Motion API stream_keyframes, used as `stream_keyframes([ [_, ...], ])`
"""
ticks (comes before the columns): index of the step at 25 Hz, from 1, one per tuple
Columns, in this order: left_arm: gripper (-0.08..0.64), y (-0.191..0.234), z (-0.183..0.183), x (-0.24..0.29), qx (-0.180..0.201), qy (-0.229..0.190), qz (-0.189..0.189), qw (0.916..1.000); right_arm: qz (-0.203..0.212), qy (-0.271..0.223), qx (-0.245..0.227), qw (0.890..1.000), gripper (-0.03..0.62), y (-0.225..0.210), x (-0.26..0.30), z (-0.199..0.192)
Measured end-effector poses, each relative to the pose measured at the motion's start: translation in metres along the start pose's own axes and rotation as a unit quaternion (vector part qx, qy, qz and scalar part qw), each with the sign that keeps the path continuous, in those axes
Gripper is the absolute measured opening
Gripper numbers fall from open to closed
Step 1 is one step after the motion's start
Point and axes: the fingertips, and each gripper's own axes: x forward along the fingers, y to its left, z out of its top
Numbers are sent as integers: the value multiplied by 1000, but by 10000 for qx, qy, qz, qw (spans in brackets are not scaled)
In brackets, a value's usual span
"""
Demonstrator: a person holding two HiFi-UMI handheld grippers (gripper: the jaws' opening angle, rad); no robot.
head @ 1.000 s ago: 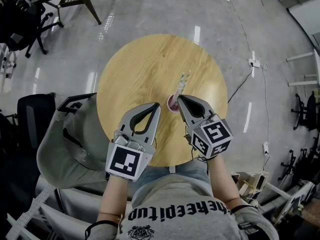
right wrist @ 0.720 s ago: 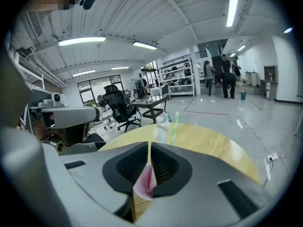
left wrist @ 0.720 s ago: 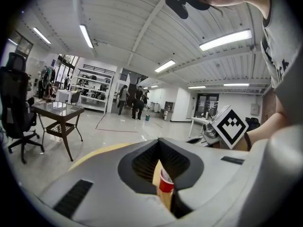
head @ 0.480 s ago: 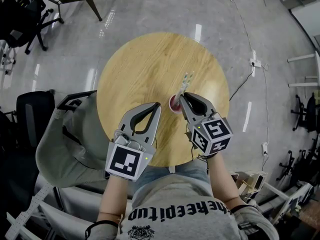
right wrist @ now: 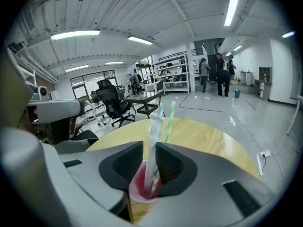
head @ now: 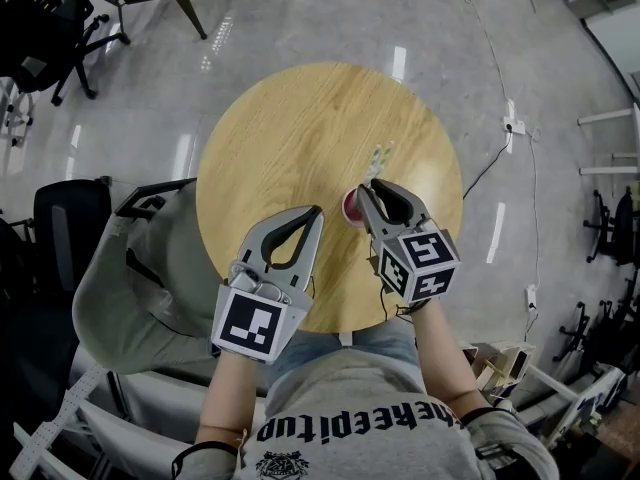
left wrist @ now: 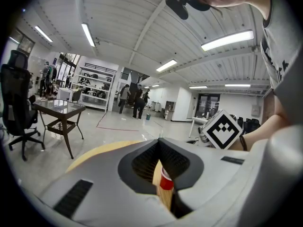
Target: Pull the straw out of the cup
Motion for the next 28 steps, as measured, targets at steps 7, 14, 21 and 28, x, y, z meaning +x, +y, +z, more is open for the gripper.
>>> stream_keyframes([
  [7, 23, 4, -3, -5, -35, 4, 31, 10000, -180, 97, -22, 9998, 115, -3, 7, -5],
  [14, 23, 6, -5, -10, -68, 21, 54, 10000, -207, 161, -22, 9997, 135, 3, 11, -8],
  [21, 23, 4, -6, -11, -84, 11, 43, 10000, -320, 321, -70, 9989, 135, 4, 14, -20],
  [28, 23, 6, -8, -14, -79, 10, 43, 10000, -517, 293, -178, 9981, 101, 2, 17, -25],
])
